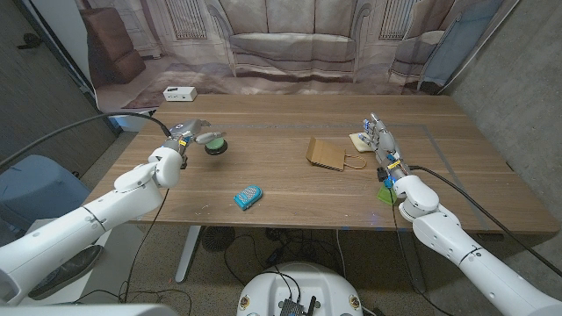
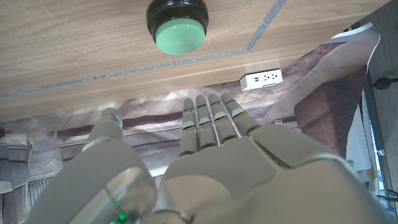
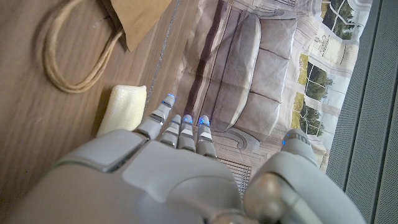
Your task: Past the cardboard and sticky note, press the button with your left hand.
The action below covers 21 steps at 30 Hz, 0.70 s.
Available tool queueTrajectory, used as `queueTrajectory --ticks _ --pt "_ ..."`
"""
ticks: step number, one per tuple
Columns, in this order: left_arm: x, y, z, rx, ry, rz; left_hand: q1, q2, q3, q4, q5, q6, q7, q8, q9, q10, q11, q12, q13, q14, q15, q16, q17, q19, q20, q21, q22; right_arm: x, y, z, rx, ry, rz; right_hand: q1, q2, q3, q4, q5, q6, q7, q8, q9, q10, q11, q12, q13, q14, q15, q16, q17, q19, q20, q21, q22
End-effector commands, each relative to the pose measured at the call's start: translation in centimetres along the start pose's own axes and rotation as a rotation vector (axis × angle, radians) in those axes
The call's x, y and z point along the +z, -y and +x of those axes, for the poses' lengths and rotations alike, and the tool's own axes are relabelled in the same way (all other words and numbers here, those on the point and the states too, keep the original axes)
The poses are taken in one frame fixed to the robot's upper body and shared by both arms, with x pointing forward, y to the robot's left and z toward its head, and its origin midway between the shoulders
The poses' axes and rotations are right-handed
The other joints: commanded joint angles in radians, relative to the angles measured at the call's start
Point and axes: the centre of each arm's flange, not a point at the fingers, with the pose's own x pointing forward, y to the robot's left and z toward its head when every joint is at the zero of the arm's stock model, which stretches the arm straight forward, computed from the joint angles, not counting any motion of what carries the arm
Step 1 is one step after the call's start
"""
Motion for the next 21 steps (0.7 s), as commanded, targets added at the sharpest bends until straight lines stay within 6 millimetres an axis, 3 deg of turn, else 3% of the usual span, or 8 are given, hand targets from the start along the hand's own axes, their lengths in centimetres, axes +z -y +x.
queueTrajectory --ticks 1,21 --pt "0.5 1.3 0.6 -0.086 0.024 -0.005 -0.005 -0.001 -0.007 0.004 -0.002 0.002 -0.022 -0.006 0.005 -0.008 -0.003 -0.011 0.002 -0.006 0.002 -0.008 0.004 0.014 0.046 0.002 0.004 0.1 -0.2 -0.6 0.0 -0.002 -0.003 0.003 0.007 0.001 -0.005 0.004 0.009 0.002 0.006 0.002 0.006 -0.006 0.009 0.004 0.004 0.001 0.004 0.003 -0.003 0.006 0.008 0.002" --pt "1.9 2.6 1.2 -0.134 0.026 0.073 -0.009 0.004 -0.008 0.006 -0.003 0.025 -0.017 -0.006 0.006 0.014 -0.011 -0.011 0.003 0.02 0.001 -0.003 0.005 0.054 0.034 0.01 0.007 -0.1 0.3 -0.8 -0.007 -0.014 0.0 0.003 0.009 0.001 -0.005 0.004 0.013 0.001 0.007 0.002 0.007 -0.003 0.009 0.004 0.004 0.002 0.004 0.003 -0.003 0.006 0.009 0.002"
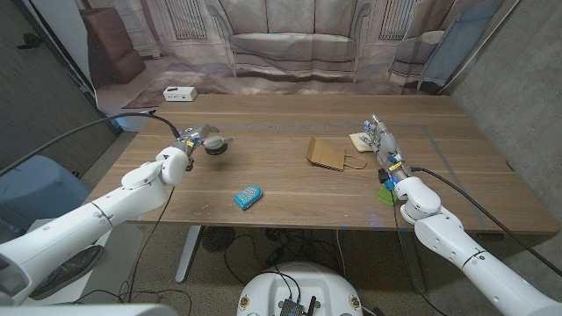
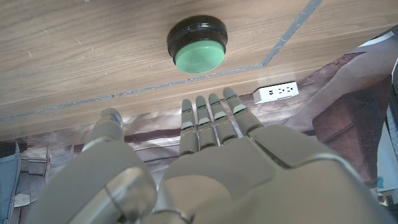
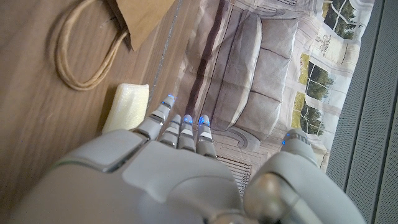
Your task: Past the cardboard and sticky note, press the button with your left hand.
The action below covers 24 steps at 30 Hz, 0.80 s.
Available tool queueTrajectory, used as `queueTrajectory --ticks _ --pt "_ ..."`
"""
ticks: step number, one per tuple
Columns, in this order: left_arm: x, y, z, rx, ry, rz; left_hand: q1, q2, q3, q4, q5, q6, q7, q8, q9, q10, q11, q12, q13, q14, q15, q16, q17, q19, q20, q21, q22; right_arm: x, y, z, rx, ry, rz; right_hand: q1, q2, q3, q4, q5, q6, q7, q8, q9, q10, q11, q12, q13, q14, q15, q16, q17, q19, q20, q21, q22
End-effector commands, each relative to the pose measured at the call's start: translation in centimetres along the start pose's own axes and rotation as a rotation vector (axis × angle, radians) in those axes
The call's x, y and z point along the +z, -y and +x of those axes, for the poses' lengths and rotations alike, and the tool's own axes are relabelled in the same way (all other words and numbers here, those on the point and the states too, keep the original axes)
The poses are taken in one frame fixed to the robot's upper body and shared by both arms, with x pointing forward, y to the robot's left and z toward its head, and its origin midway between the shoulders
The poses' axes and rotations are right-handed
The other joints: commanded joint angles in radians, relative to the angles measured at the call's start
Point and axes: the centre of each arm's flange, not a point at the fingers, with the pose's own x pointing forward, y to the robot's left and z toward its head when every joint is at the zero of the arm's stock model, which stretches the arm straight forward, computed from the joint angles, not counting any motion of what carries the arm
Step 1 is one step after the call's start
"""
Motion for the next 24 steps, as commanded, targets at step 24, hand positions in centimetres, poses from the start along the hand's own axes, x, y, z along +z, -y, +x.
queueTrajectory --ticks 24 --pt "0.6 2.5 1.9 -0.086 -0.024 0.048 -0.006 0.009 -0.001 0.0 -0.003 0.054 0.014 0.007 0.006 0.047 0.003 0.008 0.003 0.035 -0.01 0.006 0.004 0.029 -0.021 0.004 0.002 0.2 -0.2 0.5 0.001 -0.003 0.008 0.004 0.013 0.001 -0.006 0.004 0.012 -0.005 0.007 0.002 0.007 -0.005 0.009 0.004 0.004 0.002 0.004 0.004 0.0 0.001 0.009 0.002"
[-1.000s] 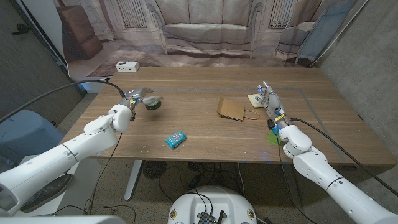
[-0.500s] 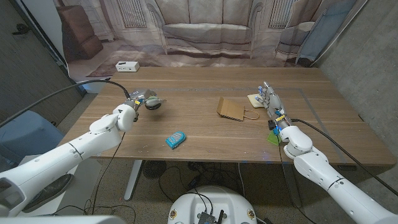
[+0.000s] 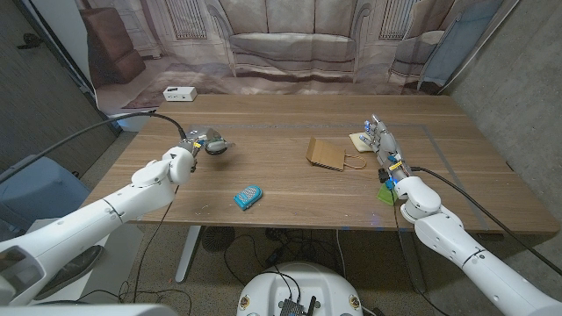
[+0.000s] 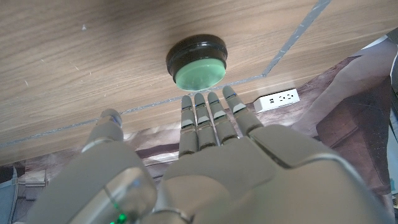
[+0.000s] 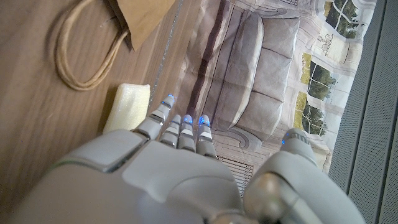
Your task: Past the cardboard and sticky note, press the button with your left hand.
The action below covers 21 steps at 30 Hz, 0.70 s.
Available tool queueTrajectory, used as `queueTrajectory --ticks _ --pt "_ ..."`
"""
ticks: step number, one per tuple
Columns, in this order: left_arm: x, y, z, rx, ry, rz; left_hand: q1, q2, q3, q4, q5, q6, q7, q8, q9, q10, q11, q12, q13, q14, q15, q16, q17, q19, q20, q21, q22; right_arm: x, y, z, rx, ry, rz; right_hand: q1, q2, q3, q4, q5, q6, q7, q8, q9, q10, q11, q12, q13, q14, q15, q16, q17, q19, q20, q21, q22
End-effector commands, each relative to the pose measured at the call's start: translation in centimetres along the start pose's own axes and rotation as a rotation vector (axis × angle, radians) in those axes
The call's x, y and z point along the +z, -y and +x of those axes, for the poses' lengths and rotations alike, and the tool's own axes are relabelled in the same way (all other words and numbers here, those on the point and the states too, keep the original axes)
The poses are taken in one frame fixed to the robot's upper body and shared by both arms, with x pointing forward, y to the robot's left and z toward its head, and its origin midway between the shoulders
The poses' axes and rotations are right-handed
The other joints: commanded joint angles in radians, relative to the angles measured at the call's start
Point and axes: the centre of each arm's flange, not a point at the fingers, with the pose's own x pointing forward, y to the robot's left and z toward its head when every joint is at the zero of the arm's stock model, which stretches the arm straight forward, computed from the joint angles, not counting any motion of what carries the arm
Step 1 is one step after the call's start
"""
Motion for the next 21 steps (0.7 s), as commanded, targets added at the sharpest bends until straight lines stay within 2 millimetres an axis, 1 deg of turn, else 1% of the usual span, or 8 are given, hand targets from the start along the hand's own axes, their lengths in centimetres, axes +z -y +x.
queueTrajectory --ticks 1,11,13,21 --pt "-0.2 1.1 0.4 -0.026 -0.003 -0.008 -0.002 0.005 -0.001 0.0 -0.003 0.011 0.002 0.007 0.001 0.009 0.001 0.003 0.001 0.006 -0.003 0.005 0.004 0.014 -0.003 0.005 0.002 0.3 -0.3 0.2 0.004 0.007 -0.003 0.0 0.009 0.001 -0.006 0.004 0.006 0.001 0.006 0.002 0.007 -0.005 0.009 0.004 0.004 0.002 0.004 0.004 0.0 0.001 0.005 0.002" --pt "-1.1 3.0 -0.4 -0.059 -0.023 -0.039 -0.001 0.007 0.0 0.0 -0.003 0.014 0.001 0.005 0.001 0.011 0.001 0.001 0.001 0.009 -0.004 0.004 0.004 0.02 -0.003 0.005 0.002 0.5 -0.7 0.3 0.008 0.005 -0.004 0.001 0.009 0.001 -0.007 0.004 0.006 0.0 0.006 0.002 0.007 -0.005 0.009 0.004 0.005 0.003 0.004 0.003 -0.001 0.003 0.005 0.002" --pt "-1.2 3.4 -0.5 -0.067 -0.029 -0.043 -0.001 0.007 0.0 0.0 -0.003 0.014 0.001 0.004 0.001 0.015 -0.003 0.002 0.001 0.009 -0.004 0.004 0.004 0.022 -0.004 0.005 0.002 0.5 -0.8 0.3 0.013 0.006 -0.008 0.001 0.009 0.0 -0.007 0.003 0.007 0.0 0.006 0.002 0.008 -0.005 0.009 0.004 0.004 0.003 0.004 0.003 -0.001 0.003 0.005 0.002" --pt "-1.5 4.7 -0.7 -0.089 -0.048 -0.037 0.0 0.008 0.001 0.0 -0.004 0.021 0.002 0.004 0.001 0.015 -0.002 0.0 0.001 0.01 -0.003 0.003 0.004 0.025 -0.006 0.005 0.002 0.7 -1.0 0.6 0.023 0.007 -0.015 0.001 0.009 0.0 -0.007 0.003 0.007 0.0 0.006 0.002 0.008 -0.005 0.01 0.004 0.006 0.002 0.004 0.003 -0.001 0.004 0.005 0.002"
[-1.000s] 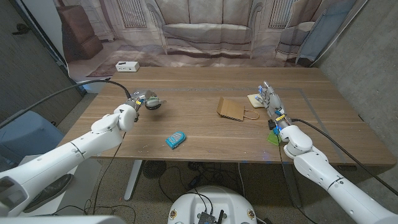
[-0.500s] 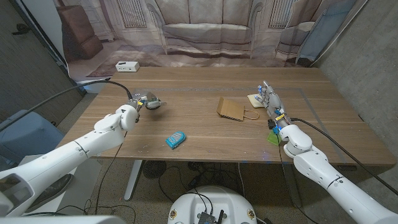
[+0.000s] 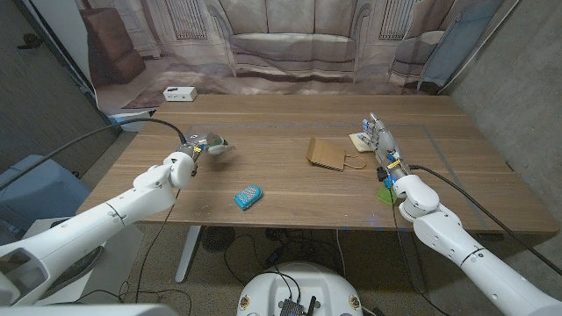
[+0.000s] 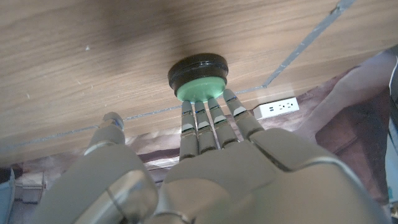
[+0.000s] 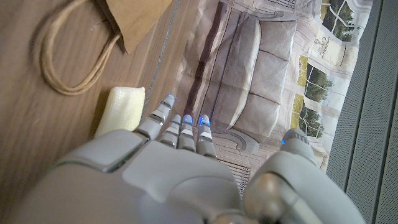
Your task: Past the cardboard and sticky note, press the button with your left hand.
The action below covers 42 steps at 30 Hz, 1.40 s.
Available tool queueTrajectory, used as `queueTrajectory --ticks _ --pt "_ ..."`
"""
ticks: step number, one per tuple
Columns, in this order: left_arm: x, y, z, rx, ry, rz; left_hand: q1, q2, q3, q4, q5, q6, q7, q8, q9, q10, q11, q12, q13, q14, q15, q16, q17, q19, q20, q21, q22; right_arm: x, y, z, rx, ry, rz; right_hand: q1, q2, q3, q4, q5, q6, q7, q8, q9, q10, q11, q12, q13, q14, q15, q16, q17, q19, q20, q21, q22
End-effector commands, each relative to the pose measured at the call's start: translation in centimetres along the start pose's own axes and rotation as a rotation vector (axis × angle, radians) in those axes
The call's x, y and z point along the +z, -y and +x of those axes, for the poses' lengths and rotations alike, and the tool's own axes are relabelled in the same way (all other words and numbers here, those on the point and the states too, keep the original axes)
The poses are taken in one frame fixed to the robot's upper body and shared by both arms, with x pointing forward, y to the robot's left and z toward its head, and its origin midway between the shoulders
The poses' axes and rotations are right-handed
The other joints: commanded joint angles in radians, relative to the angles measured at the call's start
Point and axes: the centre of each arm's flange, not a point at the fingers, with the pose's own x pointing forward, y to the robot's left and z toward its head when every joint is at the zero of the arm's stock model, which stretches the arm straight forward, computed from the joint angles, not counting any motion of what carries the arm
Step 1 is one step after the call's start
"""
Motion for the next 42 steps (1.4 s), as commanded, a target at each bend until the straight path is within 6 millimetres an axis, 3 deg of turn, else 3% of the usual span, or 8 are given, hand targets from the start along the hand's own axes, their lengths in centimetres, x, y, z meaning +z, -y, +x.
queueTrajectory --ticks 1,17,42 --pt "-0.8 2.5 -0.4 -0.048 -0.032 -0.012 0.0 0.008 0.001 0.0 -0.004 0.013 0.0 0.005 0.004 0.007 0.0 0.006 0.002 0.007 0.0 0.003 0.004 0.008 0.0 0.006 0.002 0.3 -0.3 0.3 0.009 -0.002 -0.006 0.001 0.009 0.0 -0.007 0.003 0.007 0.0 0.006 0.002 0.008 -0.005 0.009 0.004 0.005 0.002 0.004 0.004 -0.001 0.004 0.005 0.002" --pt "-0.4 3.4 -0.2 -0.075 -0.031 -0.007 0.001 0.01 0.002 -0.001 -0.004 0.033 0.001 0.006 0.004 0.025 0.001 0.008 0.002 0.021 -0.003 0.004 0.004 0.018 0.0 0.005 0.002 0.5 -0.1 0.2 0.01 -0.007 -0.016 0.001 0.009 -0.001 -0.007 0.003 0.007 -0.001 0.005 0.002 0.008 -0.006 0.009 0.004 0.006 0.002 0.004 0.004 -0.001 0.003 0.005 0.002" --pt "1.3 -0.6 -1.0 0.007 -0.01 0.039 0.001 0.012 0.003 -0.001 -0.005 0.047 -0.002 0.003 0.003 0.038 -0.001 0.007 0.002 0.039 -0.003 0.005 0.004 0.03 -0.003 0.004 0.002 0.4 0.5 -0.2 0.015 0.006 -0.006 0.001 0.01 -0.003 -0.008 0.002 0.007 0.001 0.005 0.002 0.01 -0.006 0.01 0.004 0.007 0.003 0.005 0.004 0.0 0.003 0.006 0.002"
